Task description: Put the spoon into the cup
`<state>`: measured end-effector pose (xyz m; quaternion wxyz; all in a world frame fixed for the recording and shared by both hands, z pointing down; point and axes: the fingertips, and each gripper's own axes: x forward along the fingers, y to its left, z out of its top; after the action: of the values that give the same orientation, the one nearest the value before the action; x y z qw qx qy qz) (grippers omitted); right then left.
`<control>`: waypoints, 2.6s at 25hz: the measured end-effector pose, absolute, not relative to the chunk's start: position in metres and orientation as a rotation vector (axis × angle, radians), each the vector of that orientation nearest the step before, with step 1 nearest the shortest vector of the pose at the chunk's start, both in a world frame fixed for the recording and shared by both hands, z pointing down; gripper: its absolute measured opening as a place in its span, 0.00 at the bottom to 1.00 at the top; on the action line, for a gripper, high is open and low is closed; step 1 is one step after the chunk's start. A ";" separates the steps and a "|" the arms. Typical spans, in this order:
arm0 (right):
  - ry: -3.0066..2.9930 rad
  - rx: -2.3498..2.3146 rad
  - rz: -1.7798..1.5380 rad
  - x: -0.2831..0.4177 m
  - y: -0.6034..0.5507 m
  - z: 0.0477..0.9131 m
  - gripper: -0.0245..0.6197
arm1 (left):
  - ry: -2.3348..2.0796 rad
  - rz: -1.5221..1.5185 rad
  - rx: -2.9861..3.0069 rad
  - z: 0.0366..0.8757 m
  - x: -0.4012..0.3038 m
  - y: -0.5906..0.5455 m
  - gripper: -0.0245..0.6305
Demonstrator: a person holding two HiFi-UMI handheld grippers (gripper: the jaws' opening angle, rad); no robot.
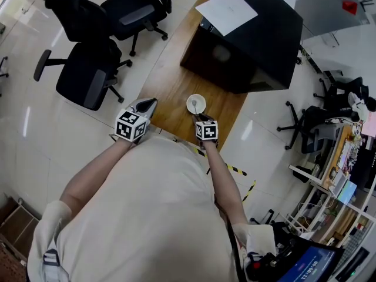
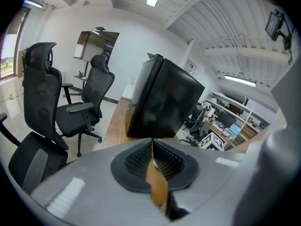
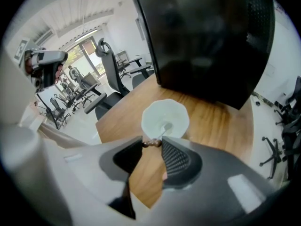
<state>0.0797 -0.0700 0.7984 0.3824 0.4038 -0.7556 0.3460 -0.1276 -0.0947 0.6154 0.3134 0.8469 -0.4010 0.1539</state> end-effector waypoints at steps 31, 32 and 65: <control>-2.428 1.566 0.986 -0.006 -0.089 0.620 0.28 | -0.826 0.437 2.313 0.639 -0.191 -0.109 0.04; -2.445 1.563 0.977 -0.009 -0.090 0.616 0.27 | -0.817 0.440 2.318 0.641 -0.189 -0.107 0.04; -2.514 1.633 1.021 0.090 0.215 0.607 0.18 | -1.005 0.353 2.283 0.625 -0.124 0.175 0.04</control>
<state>0.0897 0.2151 0.6071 -0.0128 0.5154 -0.7938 0.3225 -0.1236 0.1751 0.6245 0.3059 0.8628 -0.3799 0.1332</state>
